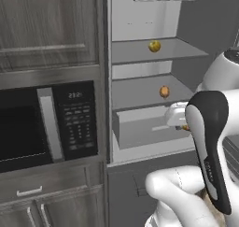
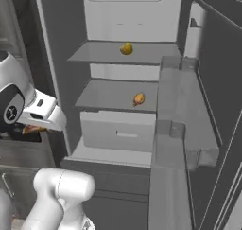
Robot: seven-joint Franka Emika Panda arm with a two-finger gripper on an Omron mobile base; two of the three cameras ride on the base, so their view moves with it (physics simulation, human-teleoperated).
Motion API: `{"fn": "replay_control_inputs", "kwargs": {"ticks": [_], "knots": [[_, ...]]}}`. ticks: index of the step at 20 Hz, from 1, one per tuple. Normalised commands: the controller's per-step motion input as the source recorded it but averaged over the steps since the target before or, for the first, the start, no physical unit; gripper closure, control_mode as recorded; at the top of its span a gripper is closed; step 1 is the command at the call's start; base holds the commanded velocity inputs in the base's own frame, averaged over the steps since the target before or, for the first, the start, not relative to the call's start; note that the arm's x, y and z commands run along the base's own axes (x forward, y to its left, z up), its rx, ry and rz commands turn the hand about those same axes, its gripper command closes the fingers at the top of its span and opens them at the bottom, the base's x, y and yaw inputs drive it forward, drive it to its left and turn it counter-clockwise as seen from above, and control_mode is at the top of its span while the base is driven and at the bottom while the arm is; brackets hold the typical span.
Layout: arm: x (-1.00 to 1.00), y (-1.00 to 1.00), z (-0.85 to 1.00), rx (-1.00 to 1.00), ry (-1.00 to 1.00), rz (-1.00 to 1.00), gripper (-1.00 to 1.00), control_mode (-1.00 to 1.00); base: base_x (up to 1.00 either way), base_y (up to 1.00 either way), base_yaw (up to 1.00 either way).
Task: Place one squash and one chicken drumstick in each tupperware on the nearby counter, to pack two identical lunches.
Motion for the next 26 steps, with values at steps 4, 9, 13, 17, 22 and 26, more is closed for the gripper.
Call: {"fn": "replay_control_inputs", "kwargs": {"ticks": [4,9,13,17,22,26], "knots": [[0.0,0.0,0.0,0.0,0.0,0.0,1.0,1.0,0.0,1.0,0.01],[0.0,0.0,0.0,0.0,0.0,0.0,1.0,1.0,-0.46,1.0,0.05],[0.0,0.0,0.0,0.0,0.0,0.0,1.0,1.0,-0.37,1.0,0.04],[0.0,0.0,0.0,0.0,0.0,0.0,1.0,1.0,-0.02,1.0,0.02],[0.0,0.0,0.0,0.0,0.0,0.0,1.0,1.0,0.02,1.0,0.01],[0.0,0.0,0.0,0.0,0.0,0.0,1.0,1.0,0.01,1.0,0.0]]}}
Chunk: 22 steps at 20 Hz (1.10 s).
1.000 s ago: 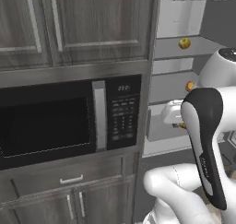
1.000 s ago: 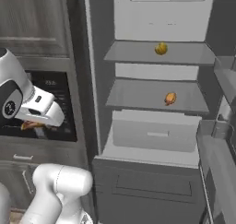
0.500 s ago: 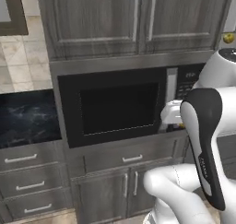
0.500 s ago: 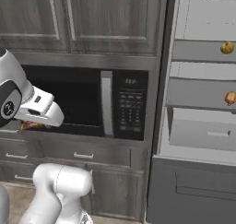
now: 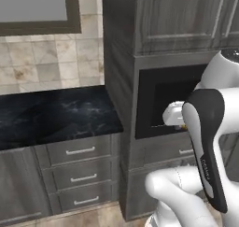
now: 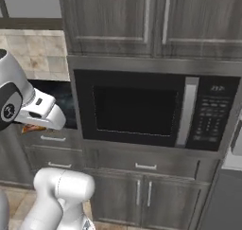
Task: Place one squash and one chicken drumstick in each tupperware on the nearby counter, to pack two identical lunches.
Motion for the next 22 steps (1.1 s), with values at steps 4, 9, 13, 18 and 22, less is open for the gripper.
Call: {"fn": "replay_control_inputs", "kwargs": {"ticks": [4,9,13,18,22], "knots": [[0.0,0.0,0.0,0.0,0.0,0.0,1.0,1.0,0.04,1.0,0.0],[0.0,0.0,0.0,0.0,0.0,0.0,1.0,1.0,0.12,1.0,0.0],[0.0,0.0,0.0,0.0,0.0,0.0,1.0,1.0,0.19,1.0,0.0],[0.0,0.0,0.0,0.0,0.0,0.0,1.0,1.0,0.2,1.0,0.0],[0.0,0.0,0.0,0.0,0.0,0.0,1.0,1.0,0.22,1.0,0.0]]}}
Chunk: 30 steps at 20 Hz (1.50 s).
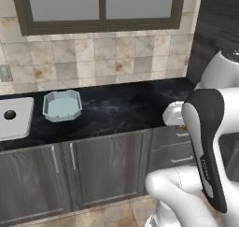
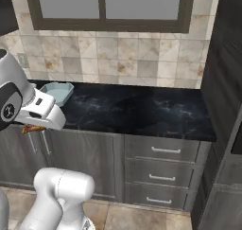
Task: Place one squash and one chicken drumstick in each tupperware on the nearby counter, to pack two identical lunches.
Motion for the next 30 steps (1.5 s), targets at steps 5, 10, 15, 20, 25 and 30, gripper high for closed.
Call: {"fn": "replay_control_inputs", "kwargs": {"ticks": [5,10,15,20,25,30], "knots": [[0.0,0.0,0.0,0.0,0.0,0.0,1.0,1.0,0.25,1.0,0.0],[0.0,0.0,0.0,0.0,0.0,0.0,1.0,1.0,0.41,1.0,0.0],[0.0,0.0,0.0,0.0,0.0,0.0,1.0,1.0,0.58,1.0,0.0],[0.0,0.0,0.0,0.0,0.0,0.0,1.0,1.0,0.76,1.0,0.0],[0.0,0.0,0.0,0.0,0.0,0.0,1.0,1.0,0.46,0.74,0.0],[0.0,0.0,0.0,0.0,0.0,0.0,1.0,1.0,-0.12,0.04,-0.05]]}}
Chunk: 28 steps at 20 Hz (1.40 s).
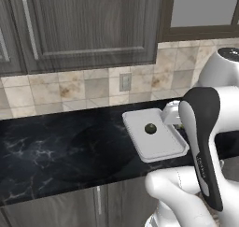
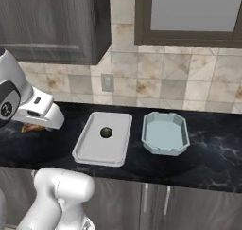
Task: Place one squash and one chicken drumstick in each tupperware on the nearby counter, to pack two identical lunches.
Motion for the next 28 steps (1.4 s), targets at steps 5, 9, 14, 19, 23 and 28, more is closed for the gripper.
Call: {"fn": "replay_control_inputs", "kwargs": {"ticks": [5,9,14,19,23,28], "knots": [[-0.07,-0.63,-0.24,0.0,-0.03,-0.02,1.0,-1.0,-0.07,-0.1,-0.01],[0.0,-0.61,-0.61,0.0,-0.05,0.0,1.0,-1.0,0.0,0.0,0.0],[0.04,-0.28,-0.76,0.0,-0.06,0.0,1.0,-1.0,0.0,0.0,0.0],[0.27,0.02,-0.48,0.01,0.0,-0.08,1.0,-1.0,0.0,0.0,0.0],[0.59,0.0,-0.27,0.07,0.0,-0.17,1.0,-1.0,0.0,0.0,0.0],[0.64,0.06,-0.43,0.12,-0.01,-0.22,1.0,-1.0,0.0,0.0,0.0]]}}
